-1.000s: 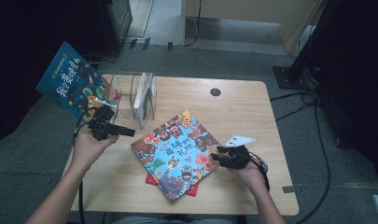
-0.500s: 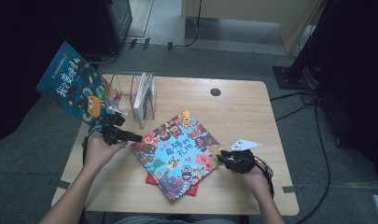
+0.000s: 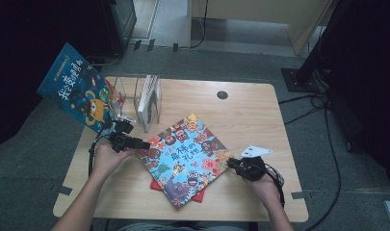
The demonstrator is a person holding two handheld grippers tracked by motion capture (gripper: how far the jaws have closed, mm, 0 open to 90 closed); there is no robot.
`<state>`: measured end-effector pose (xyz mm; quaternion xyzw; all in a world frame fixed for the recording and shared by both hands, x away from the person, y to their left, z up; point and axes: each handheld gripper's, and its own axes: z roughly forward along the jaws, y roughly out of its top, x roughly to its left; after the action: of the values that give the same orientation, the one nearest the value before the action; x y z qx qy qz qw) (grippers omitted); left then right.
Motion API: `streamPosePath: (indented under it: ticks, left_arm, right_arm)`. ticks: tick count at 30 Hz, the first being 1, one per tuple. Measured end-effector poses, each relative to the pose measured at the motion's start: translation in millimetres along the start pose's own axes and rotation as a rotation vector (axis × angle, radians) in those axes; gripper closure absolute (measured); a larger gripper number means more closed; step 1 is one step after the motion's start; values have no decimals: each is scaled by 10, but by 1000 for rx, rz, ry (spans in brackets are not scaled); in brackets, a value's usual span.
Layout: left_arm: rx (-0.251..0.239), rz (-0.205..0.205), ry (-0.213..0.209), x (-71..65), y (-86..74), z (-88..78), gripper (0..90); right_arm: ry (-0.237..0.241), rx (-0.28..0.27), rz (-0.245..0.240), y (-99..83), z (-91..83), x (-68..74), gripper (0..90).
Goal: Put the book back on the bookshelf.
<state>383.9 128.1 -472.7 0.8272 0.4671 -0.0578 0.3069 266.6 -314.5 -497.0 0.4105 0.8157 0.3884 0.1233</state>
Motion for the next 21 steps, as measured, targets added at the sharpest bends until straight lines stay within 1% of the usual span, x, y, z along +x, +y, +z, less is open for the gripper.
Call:
streamPosePath:
  ticks: [1, 3, 6, 8, 10, 13, 16, 19, 21]
  left_arm:
    - [7, 4, 1, 9, -4, 9, 475]
    - [2, 0, 5, 25, -29, 36, 475]
    - [13, -7, 6, 54, -45, 76, 472]
    - [16, -2, 3, 62, -41, 93, 472]
    - [13, -9, -8, 58, -36, 113, 474]
    - [22, -1, -7, 40, -27, 148, 468]
    - [16, -9, -4, 32, -27, 153, 466]
    - [13, -25, -3, 36, -31, 150, 473]
    - [26, -22, -13, 25, -39, 150, 482]
  right_arm:
    - [0, 0, -1, -2, -2, 0, 823]
    - [-2, 0, 6, -9, -9, 4, 832]
    - [-1, 6, 10, -18, -24, 8, 841]
    - [0, 27, 15, -29, -30, 12, 852]
    - [2, 45, 9, -46, -26, 23, 855]
    - [2, 44, 14, -49, -22, 23, 859]
    - [0, 38, 18, -49, -23, 9, 860]
    - [1, 38, 21, -49, -23, 1, 864]
    - [-1, 36, 24, -47, -21, -6, 864]
